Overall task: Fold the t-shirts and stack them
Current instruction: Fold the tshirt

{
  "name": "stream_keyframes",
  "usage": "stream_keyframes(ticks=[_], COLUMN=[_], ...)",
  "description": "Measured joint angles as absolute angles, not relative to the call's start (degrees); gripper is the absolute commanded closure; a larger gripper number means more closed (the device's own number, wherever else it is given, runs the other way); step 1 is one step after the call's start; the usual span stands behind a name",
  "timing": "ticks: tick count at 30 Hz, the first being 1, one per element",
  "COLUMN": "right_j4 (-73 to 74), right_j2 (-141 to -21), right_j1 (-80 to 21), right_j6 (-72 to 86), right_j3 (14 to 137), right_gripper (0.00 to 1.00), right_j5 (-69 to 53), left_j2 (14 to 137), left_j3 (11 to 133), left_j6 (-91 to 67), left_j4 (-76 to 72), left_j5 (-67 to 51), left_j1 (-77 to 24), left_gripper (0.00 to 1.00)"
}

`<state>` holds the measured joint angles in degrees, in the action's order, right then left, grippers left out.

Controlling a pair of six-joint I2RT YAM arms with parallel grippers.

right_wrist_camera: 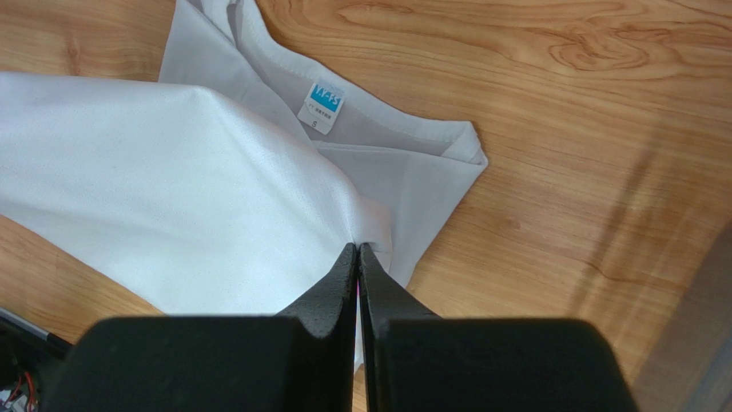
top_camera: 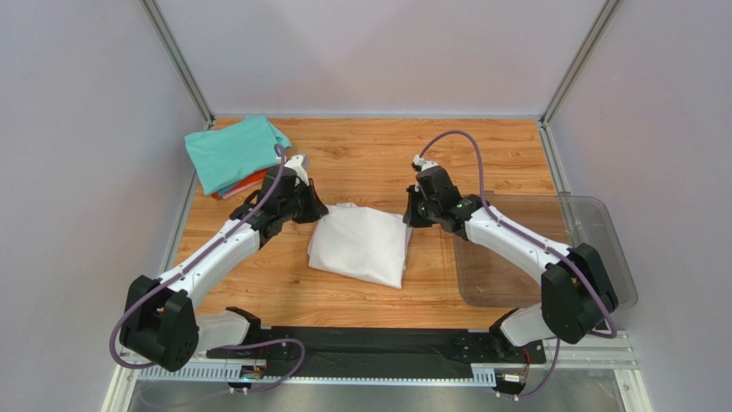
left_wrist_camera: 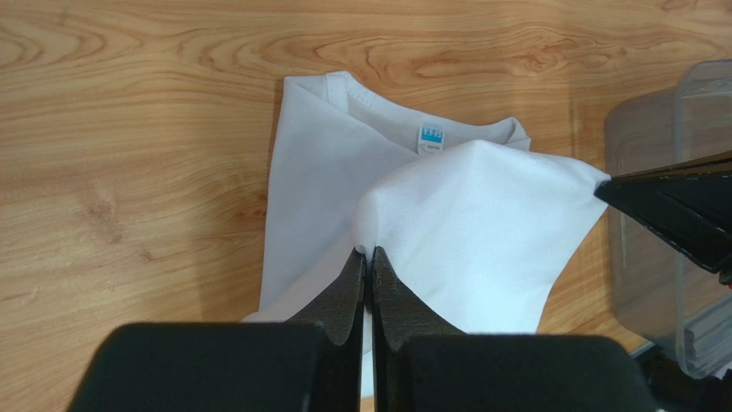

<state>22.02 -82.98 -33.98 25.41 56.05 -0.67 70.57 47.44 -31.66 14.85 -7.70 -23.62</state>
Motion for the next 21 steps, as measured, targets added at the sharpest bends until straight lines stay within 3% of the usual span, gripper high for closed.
stream_keyframes(ticks=[5, 12, 13, 17, 21], right_j4=[23.07, 23.94, 23.9, 23.38, 23.27], right_j2=[-82.19, -89.21, -90.26, -95.55, -97.78], right_j1=[-33.08, -30.65, -30.48, -29.74, -28.95], right_j6=[27.4, 29.3, 29.32, 29.1, 28.95], right_j3=[54.68, 54.68, 54.68, 54.98, 57.04], right_gripper=[1.0, 1.0, 1.0, 0.96, 0.78], right_j5=[2.87, 7.2, 7.53, 8.29, 8.56], left_j2=[73.36, 92.51, 95.11, 101.41, 103.37], left_j3=[48.38, 58.5, 59.72, 61.78, 62.43], left_j6=[-30.68, -29.28, -29.17, -28.29, -27.38], left_j4=[13.02, 12.86, 12.95, 13.15, 14.35], left_j5=[-8.23, -6.81, -6.7, -6.17, -6.37], left_j1=[-23.62, -23.64, -23.64, -23.64, -23.64], left_gripper=[1.0, 0.94, 0.9, 0.58, 0.34])
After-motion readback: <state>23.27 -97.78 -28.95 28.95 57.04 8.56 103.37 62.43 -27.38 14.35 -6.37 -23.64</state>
